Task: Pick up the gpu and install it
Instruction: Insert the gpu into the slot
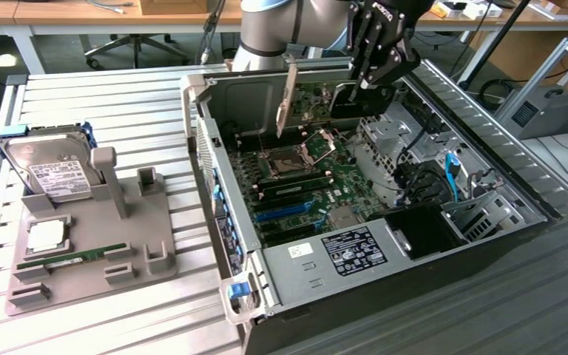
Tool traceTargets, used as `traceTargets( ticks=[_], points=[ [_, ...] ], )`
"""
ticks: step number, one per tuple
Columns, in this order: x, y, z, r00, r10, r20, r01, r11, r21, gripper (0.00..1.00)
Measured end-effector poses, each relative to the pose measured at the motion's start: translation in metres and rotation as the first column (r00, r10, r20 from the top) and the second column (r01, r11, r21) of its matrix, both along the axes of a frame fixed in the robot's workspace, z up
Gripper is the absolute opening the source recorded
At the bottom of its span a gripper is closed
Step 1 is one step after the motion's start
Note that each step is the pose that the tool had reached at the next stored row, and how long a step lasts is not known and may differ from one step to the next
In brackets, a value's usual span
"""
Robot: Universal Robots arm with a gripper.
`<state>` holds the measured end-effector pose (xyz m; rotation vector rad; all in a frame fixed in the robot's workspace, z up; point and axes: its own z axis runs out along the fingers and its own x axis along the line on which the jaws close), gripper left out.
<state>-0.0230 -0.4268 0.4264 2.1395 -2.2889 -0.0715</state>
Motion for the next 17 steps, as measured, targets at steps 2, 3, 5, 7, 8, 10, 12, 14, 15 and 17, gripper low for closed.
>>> traceTargets(
  ticks=[2,3,5,7,8,10,12,14,15,17],
  points=[
    [-0.003,0.0,-0.0001,1.0,0.0,0.0,0.0,1.0,0.0,0.27],
    [-0.0046,0.0,-0.0001,1.0,0.0,0.0,0.0,1.0,-0.0001,0.27],
    [-0.0071,0.0,-0.0003,1.0,0.0,0.0,0.0,1.0,0.0,0.27],
    [-0.0092,0.0,-0.0004,1.0,0.0,0.0,0.0,1.0,0.0001,0.27],
    [-0.01,0.0,-0.0004,1.0,0.0,0.0,0.0,1.0,0.0001,0.27],
    [-0.0107,0.0,-0.0004,1.0,0.0,0.0,0.0,1.0,0.0,0.27],
    [-0.0108,0.0,-0.0004,1.0,0.0,0.0,0.0,1.0,0.0,0.27],
    [-0.0109,-0.0015,-0.0004,1.0,0.0,0.0,0.0,1.0,0.0,0.27],
    [-0.0108,-0.0032,-0.0003,1.0,0.0,-0.0001,0.0,1.0,-0.0001,0.27],
    [-0.0108,-0.0061,-0.0003,1.0,0.0,0.0,0.0,1.0,-0.0001,0.27]
  ],
)
